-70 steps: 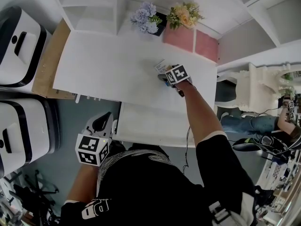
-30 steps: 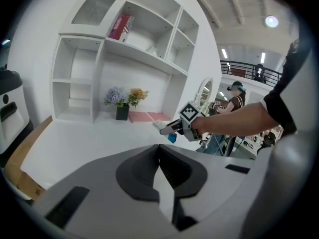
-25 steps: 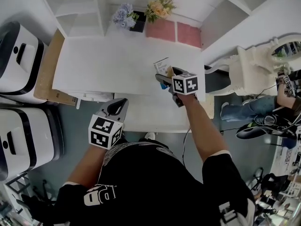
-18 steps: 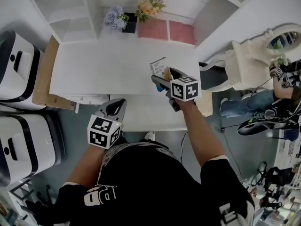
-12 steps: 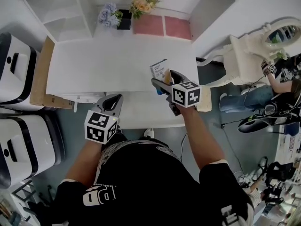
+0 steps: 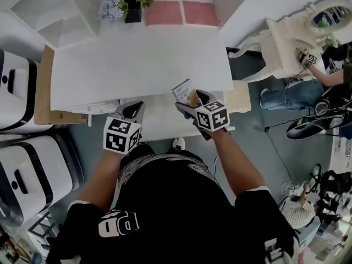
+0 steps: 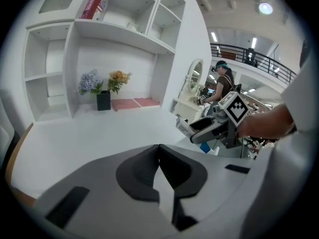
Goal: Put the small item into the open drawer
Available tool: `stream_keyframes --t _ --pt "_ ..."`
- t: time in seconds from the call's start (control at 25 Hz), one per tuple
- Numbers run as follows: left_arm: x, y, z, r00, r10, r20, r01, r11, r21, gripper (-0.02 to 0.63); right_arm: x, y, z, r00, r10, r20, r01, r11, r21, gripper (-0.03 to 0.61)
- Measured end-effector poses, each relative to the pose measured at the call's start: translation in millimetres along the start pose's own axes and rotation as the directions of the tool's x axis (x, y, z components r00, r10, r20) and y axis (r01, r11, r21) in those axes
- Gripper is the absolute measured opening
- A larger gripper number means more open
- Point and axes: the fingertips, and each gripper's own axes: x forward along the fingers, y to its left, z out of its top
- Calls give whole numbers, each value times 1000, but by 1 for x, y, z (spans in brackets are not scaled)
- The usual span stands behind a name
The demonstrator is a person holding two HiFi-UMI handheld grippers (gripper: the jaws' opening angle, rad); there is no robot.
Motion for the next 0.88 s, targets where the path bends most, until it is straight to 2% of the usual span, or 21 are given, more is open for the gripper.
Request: stream_keyframes --t 0.28,0.48,0.72,0.88 --pt "18 -13 -21 997 -27 -68 28 1000 9 14 20 8 -63 992 17 -123 -17 1000 2 420" --pt "25 -23 -40 992 -48 -113 48 999 3 14 32 8 -89 983 15 -185 -13 1000 7 420" --pt "29 -23 -65 988 -25 -154 32 999 44 14 55 4 -123 951 -44 -307 -5 987 -158 420" --pt "27 -20 -75 986 -23 -163 28 999 26 14 72 -1 -141 920 -71 -385 -30 968 -251 420"
